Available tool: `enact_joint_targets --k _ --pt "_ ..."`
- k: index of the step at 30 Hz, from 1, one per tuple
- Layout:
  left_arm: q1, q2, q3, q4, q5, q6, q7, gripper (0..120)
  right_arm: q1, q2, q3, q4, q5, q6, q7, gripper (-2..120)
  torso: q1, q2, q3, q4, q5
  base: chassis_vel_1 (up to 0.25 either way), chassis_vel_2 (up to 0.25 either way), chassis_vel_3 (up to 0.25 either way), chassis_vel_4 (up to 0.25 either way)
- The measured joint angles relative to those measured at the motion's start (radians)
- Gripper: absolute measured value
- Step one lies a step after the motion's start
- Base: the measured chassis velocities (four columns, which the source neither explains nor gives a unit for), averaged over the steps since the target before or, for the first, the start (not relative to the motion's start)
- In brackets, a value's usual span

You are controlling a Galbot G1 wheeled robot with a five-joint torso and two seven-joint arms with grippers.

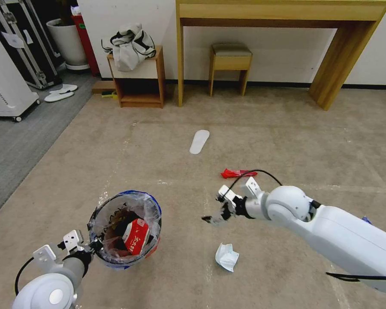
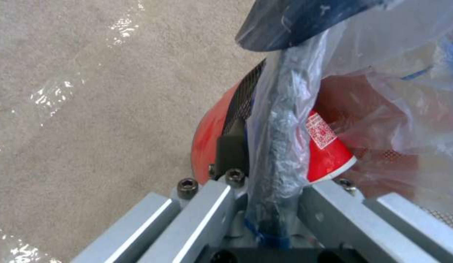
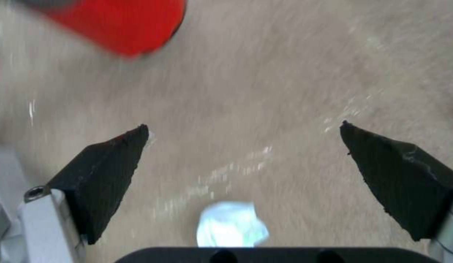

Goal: Pick up the trash bin and place the garbage on the floor into it.

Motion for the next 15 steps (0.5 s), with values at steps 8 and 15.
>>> enact_joint_targets --k 8,15 --pt "-0.003 -0.007 -0.002 0.004 0.003 -0.002 0.001 0 0.027 0.001 -0.095 -0.053 -0.190 0.004 -0.136 100 0.000 0.000 0.000 0.0000 -0.0002 0.000 0.000 0.000 0.000" --pt "-0.004 -0.015 -0.009 0.007 0.003 -0.003 0.002 0 0.042 0.093 -0.178 -0.157 -0.313 0.006 -0.147 99 0.000 0.000 0.000 0.0001 -0.0002 0.000 0.000 0.000 0.000"
